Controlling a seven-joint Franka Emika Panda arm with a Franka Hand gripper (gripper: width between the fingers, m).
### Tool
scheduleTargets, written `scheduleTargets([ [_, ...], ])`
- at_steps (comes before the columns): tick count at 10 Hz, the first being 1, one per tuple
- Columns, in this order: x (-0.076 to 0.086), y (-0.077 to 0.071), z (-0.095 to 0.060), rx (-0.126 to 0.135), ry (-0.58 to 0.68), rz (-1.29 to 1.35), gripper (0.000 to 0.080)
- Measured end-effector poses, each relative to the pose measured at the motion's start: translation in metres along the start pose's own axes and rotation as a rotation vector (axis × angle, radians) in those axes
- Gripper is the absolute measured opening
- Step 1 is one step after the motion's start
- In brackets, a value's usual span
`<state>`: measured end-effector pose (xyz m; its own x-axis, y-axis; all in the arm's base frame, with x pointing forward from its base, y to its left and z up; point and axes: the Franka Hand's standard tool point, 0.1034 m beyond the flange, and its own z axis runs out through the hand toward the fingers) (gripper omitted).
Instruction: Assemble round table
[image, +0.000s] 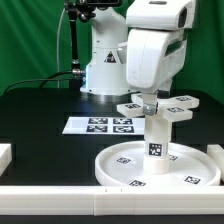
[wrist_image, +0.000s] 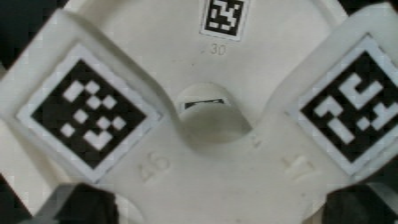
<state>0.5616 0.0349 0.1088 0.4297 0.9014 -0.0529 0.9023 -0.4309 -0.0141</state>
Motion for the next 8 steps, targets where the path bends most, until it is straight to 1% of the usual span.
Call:
scheduleTargets([
  [1, -0.0002, 0.0003, -0.0002, 0.0, 0.0, 0.001, 0.0442],
  [7, -0.0009, 0.0007, -0.0001, 0.0, 0.001, 0.049, 0.0442],
  [8, -0.0019, 0.0012, -0.0001, 0.001, 0.003, 0.128, 0.0442],
])
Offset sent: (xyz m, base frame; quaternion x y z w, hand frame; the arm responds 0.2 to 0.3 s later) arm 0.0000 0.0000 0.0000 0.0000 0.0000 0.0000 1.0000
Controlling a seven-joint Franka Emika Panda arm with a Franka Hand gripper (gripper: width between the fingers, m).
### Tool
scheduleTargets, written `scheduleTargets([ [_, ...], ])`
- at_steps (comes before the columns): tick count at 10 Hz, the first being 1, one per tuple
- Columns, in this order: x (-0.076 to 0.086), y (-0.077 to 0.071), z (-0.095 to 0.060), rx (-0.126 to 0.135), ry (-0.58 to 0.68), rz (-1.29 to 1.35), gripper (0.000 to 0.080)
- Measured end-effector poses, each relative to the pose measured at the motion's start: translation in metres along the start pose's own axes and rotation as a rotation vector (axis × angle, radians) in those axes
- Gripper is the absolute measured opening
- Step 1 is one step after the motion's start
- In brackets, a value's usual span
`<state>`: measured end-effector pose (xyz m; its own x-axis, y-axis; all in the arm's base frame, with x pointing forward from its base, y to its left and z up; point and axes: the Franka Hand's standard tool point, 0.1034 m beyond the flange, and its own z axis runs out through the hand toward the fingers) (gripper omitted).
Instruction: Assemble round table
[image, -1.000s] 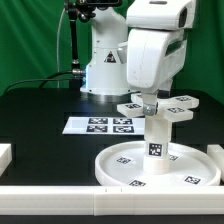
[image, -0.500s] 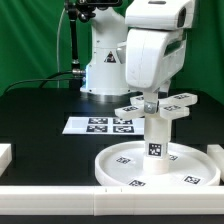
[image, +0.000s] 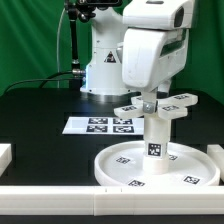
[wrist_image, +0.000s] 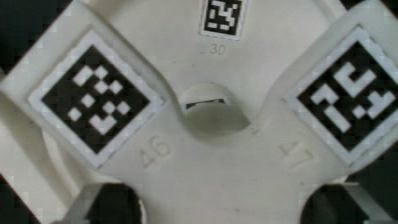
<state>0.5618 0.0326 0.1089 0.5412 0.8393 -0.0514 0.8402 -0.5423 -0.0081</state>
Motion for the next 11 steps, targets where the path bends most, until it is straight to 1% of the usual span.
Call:
scheduleTargets([
  [4, 0.0025, -0.0073, -0.0004, 0.0, 0.012, 0.571, 0.0442],
  [6, 0.0035, -0.0083, -0.0003, 0.015, 0.019, 0.886, 0.0442],
  [7, 0.0037, -0.0085, -0.0002, 0.021, 0.021, 1.004, 0.0443],
  [8, 0.0038, -0.0085, -0.0002, 0.021, 0.02, 1.029, 0.0443],
  [11, 0.0046, -0.0091, -0.0002, 0.031, 0.021, 1.243, 0.0443],
])
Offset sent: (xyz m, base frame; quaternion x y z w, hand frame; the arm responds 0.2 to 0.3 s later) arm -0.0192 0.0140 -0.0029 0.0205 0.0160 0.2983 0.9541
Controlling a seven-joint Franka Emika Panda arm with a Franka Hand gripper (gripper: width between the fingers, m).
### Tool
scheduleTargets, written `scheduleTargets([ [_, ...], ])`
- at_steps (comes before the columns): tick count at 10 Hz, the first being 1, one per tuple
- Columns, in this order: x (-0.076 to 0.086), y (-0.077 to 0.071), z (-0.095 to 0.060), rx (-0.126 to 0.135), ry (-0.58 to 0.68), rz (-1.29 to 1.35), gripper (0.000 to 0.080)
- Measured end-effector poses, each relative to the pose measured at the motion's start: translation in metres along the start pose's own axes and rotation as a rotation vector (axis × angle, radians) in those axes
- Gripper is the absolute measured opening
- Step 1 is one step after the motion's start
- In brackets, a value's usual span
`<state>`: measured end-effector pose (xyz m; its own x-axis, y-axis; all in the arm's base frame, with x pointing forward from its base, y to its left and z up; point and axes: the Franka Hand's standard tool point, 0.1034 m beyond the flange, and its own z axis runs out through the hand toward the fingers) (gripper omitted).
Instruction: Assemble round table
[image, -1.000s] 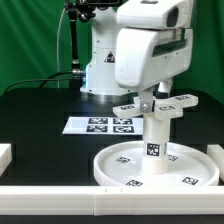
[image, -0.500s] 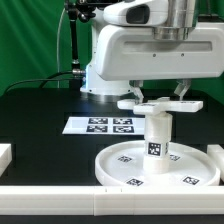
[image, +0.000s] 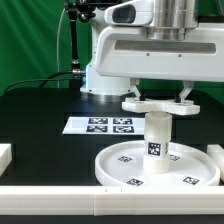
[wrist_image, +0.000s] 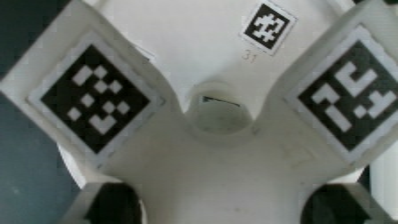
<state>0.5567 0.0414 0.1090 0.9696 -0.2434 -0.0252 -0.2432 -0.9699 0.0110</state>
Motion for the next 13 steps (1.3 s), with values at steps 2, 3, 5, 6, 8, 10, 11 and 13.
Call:
scheduleTargets([
  [2, -0.0001, -0.0004, 0.0001, 0.002, -0.001, 0.107, 0.0443],
  [3, -0.0004, -0.0008, 0.0002, 0.011, -0.003, 0.217, 0.0443],
  [5, -0.0009, 0.0, 0.0005, 0.042, 0.0, 0.424, 0.0443],
  [6, -0.0005, -0.0005, 0.0009, 0.075, -0.001, 0.573, 0.0443],
  [8, -0.0005, 0.0004, 0.0016, 0.14, -0.005, 0.763, 0.0443],
  [10, 0.0006, -0.0009, 0.0014, 0.154, -0.014, 0.96, 0.0443],
  [11, 0.0006, -0.0008, 0.0015, 0.154, -0.017, 0.992, 0.0443],
  [13, 0.0008, -0.0009, 0.0017, 0.156, -0.025, 1.093, 0.0443],
])
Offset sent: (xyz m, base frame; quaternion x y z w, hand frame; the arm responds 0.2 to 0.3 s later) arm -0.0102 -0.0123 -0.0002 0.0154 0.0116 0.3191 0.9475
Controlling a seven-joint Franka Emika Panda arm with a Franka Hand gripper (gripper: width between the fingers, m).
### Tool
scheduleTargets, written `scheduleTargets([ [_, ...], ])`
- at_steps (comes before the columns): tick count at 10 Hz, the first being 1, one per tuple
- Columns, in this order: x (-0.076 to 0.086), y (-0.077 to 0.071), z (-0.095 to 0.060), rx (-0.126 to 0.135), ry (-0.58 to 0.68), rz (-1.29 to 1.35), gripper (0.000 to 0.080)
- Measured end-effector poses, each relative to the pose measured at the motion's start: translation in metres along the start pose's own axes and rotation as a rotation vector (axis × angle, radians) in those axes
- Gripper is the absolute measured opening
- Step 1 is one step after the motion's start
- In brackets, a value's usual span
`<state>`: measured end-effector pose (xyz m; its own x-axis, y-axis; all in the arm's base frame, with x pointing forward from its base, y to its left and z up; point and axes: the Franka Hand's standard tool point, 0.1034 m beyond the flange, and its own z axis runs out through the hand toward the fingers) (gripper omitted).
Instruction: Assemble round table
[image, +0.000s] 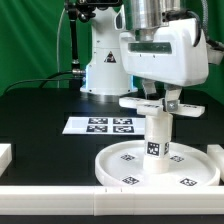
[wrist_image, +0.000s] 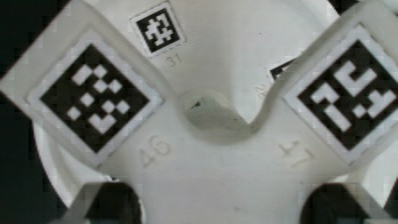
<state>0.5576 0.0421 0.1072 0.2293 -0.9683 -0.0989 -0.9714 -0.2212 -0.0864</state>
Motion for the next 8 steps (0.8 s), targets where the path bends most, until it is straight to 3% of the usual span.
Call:
scheduleTargets([
  [2, 0.0002, -0.0004, 0.0002, 0.007, -0.002, 0.089, 0.0443],
  [3, 0.0014, -0.0006, 0.0007, 0.037, -0.01, 0.243, 0.0443],
  [5, 0.0007, -0.0014, 0.0009, 0.071, -0.021, 0.413, 0.0443],
  [7, 0.0014, -0.0024, 0.0011, 0.092, -0.032, 0.55, 0.0443],
  [8, 0.0007, -0.0021, 0.0019, 0.09, -0.032, 0.552, 0.0518],
])
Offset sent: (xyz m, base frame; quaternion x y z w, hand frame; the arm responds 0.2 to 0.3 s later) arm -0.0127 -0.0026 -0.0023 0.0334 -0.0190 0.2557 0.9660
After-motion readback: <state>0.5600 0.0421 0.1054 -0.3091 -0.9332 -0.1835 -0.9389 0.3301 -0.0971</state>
